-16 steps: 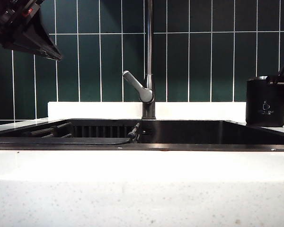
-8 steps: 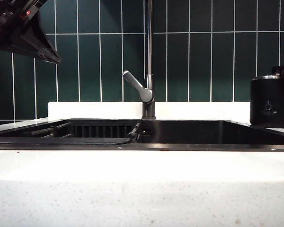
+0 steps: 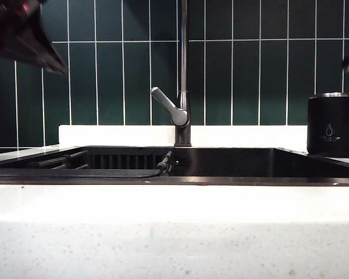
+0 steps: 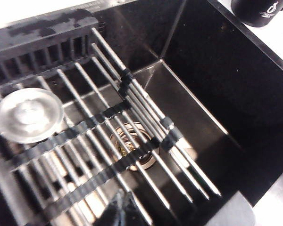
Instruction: Pick up the mug next to the sink, go to the faucet to get some water, pour the water into the sink, and finally put the mug back to its place.
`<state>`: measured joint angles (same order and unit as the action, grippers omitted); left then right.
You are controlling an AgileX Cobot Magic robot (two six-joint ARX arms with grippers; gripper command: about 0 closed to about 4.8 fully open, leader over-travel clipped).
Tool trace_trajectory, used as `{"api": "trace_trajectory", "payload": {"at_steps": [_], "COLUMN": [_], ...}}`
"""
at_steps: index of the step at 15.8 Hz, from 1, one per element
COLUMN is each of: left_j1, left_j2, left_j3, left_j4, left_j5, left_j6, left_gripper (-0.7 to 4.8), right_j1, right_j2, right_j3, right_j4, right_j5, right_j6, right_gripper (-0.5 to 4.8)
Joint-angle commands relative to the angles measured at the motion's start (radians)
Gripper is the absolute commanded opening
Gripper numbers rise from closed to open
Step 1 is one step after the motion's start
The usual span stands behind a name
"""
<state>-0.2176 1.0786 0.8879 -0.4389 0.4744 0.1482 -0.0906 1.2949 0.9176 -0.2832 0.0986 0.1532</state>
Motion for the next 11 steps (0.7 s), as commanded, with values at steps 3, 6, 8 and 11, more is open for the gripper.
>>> {"api": "trace_trajectory", "payload": {"at_steps": [3,6,8,11], "left_j1": [-0.001,-0.001,-0.001,0.000], "left_j2": [-0.198,-0.318,-0.391,-0.471], "left_j3": [0.001,0.001,0.001,0.000], "left_j4": [-0.035,-0.071,-0.121,-0.226], "left_j5": [-0.122,-0.130,-0.164,-0.182], "left_j6": [-0.013,-0.037,-0.036,-0.025], "left_gripper": [-0.06,-0.06,-0.06,-0.06], "right_j1": [0.002,0.015,0.047,0.129], "right_j2": [-0.218,-0.348,-0.435,-0.560], "right_j3": [0.001,-0.002,-0.027,-0.088], "right_j4": [-0.103,-0.124,-0.116,-0.119], "right_j5": [-0.023,-0.019,-0.008,-0.006], "right_j6": [0.012,0.015,0.014,0.014], "right_gripper": [0.90,0.61,0.53,0.50]}}
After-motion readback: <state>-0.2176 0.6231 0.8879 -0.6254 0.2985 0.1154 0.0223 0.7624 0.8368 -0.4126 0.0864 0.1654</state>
